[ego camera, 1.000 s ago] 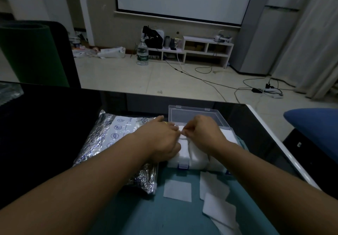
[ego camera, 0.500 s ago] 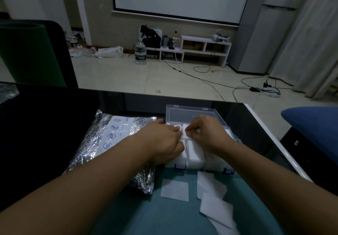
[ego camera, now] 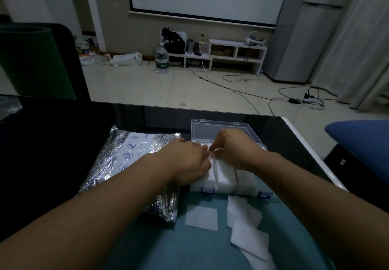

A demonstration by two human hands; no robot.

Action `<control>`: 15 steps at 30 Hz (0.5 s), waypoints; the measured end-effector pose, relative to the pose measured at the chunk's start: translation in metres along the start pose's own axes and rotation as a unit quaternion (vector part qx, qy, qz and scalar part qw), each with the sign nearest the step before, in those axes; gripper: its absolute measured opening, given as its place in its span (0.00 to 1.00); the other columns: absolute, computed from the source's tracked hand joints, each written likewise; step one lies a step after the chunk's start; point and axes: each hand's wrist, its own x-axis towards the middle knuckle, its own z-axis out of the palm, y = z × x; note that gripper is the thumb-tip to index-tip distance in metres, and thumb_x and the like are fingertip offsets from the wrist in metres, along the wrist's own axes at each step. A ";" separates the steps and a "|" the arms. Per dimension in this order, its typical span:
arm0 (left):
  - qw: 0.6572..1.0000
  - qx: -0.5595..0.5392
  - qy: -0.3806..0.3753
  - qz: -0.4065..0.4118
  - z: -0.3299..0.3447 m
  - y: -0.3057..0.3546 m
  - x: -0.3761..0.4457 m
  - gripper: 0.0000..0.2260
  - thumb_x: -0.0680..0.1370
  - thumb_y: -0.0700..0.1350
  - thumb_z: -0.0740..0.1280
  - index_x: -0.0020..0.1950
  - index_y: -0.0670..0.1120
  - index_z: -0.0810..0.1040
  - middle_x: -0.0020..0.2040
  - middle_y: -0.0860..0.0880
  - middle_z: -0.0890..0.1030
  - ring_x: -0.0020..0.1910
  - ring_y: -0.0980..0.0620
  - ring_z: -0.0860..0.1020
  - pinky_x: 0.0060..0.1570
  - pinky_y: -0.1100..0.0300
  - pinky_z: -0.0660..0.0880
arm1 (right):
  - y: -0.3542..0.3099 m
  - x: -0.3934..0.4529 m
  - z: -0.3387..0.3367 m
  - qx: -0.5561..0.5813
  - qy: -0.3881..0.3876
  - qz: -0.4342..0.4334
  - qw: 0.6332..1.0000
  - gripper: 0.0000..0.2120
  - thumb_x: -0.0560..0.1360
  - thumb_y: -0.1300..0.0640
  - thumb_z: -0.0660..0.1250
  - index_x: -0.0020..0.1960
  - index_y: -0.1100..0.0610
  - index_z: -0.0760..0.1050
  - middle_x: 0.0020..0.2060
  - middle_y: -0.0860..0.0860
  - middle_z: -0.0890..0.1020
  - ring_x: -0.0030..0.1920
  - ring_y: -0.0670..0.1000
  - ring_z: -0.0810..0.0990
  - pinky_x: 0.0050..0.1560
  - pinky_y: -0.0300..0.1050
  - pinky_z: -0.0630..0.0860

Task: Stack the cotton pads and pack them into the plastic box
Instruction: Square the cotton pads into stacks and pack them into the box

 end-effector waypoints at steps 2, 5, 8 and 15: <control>1.000 -0.009 0.013 -0.003 -0.001 -0.001 -0.004 0.23 0.81 0.54 0.47 0.69 0.48 0.71 0.72 0.45 0.71 0.68 0.47 0.72 0.69 0.46 0.66 | -0.002 -0.003 -0.002 0.010 0.012 0.000 1.000 0.12 0.78 0.56 0.66 0.60 0.53 0.79 0.60 0.51 0.78 0.58 0.48 0.76 0.59 0.42 0.73; 0.997 -0.052 0.054 -0.027 -0.009 0.001 -0.015 0.21 0.81 0.55 0.48 0.63 0.48 0.74 0.68 0.44 0.75 0.61 0.45 0.76 0.62 0.49 0.72 | -0.001 -0.017 -0.012 0.062 0.083 0.005 0.995 0.10 0.79 0.57 0.64 0.59 0.55 0.79 0.58 0.51 0.79 0.56 0.47 0.77 0.59 0.41 0.73; 0.988 -0.080 0.124 -0.039 -0.026 0.015 -0.036 0.17 0.83 0.49 0.55 0.69 0.48 0.73 0.69 0.48 0.75 0.64 0.48 0.74 0.65 0.54 0.69 | -0.001 -0.049 -0.026 0.122 0.220 0.014 0.968 0.09 0.78 0.56 0.66 0.56 0.55 0.80 0.51 0.49 0.80 0.47 0.42 0.75 0.49 0.32 0.71; 0.984 -0.073 0.160 -0.026 0.004 0.085 -0.097 0.16 0.77 0.45 0.60 0.63 0.52 0.78 0.61 0.52 0.77 0.57 0.49 0.76 0.58 0.54 0.73 | -0.012 -0.167 -0.002 0.124 0.089 0.081 0.985 0.11 0.77 0.49 0.67 0.57 0.49 0.79 0.49 0.43 0.81 0.48 0.42 0.79 0.53 0.39 0.76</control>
